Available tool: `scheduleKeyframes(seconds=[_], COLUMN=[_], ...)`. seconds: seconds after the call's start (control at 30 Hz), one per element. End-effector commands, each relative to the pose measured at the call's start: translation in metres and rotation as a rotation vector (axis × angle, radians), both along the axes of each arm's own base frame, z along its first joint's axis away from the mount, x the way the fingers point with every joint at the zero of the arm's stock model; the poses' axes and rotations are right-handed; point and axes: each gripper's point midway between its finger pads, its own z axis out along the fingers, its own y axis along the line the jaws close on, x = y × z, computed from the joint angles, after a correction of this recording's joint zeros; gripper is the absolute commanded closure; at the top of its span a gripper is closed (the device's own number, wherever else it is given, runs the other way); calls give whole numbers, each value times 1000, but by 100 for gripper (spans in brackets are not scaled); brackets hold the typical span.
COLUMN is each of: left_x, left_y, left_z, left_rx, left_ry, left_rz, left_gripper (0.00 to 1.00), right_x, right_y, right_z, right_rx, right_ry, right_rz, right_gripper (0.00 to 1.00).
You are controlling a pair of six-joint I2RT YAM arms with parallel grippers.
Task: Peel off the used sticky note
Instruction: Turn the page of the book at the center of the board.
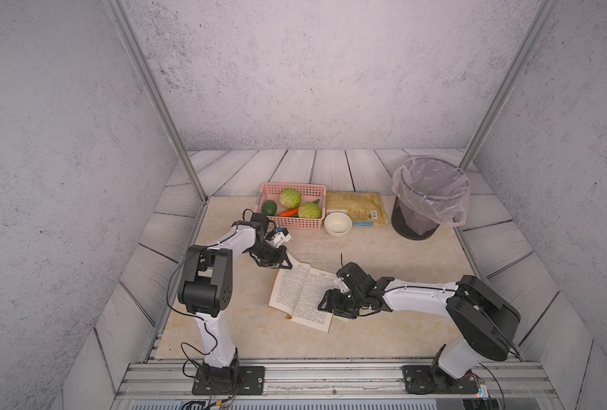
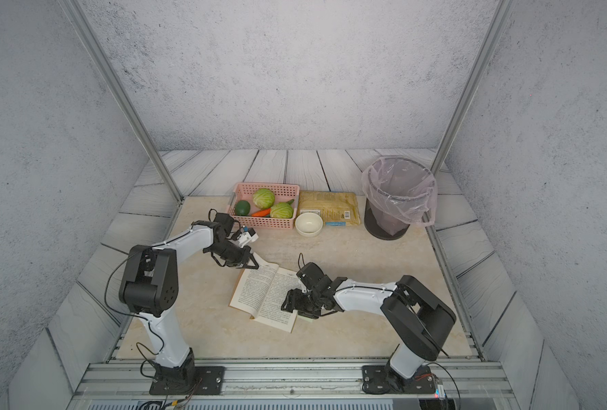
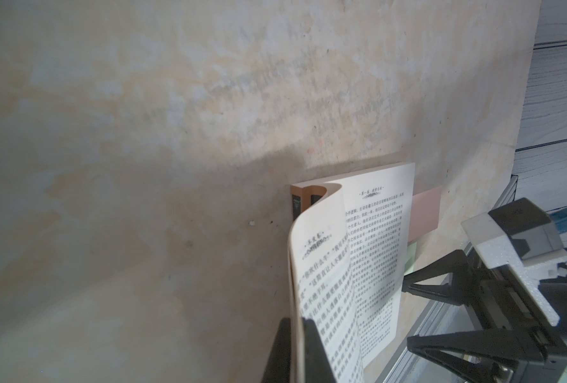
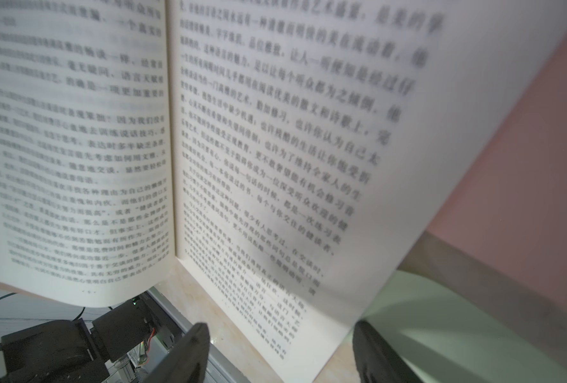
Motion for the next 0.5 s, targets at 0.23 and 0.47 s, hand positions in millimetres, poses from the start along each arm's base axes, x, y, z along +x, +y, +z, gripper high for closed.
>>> scheduleKeyframes(seconds=[0.23, 0.47], left_x=[-1, -1], left_y=[4, 3], left_z=[-9, -9], left_rx=[17, 13], left_ry=[17, 20], left_rz=[-8, -7], left_gripper=[100, 100], right_x=[2, 3], right_y=[11, 14], right_z=[6, 15], right_rx=[23, 28], right_ry=[-14, -28], right_rz=[7, 20], right_gripper=[28, 28])
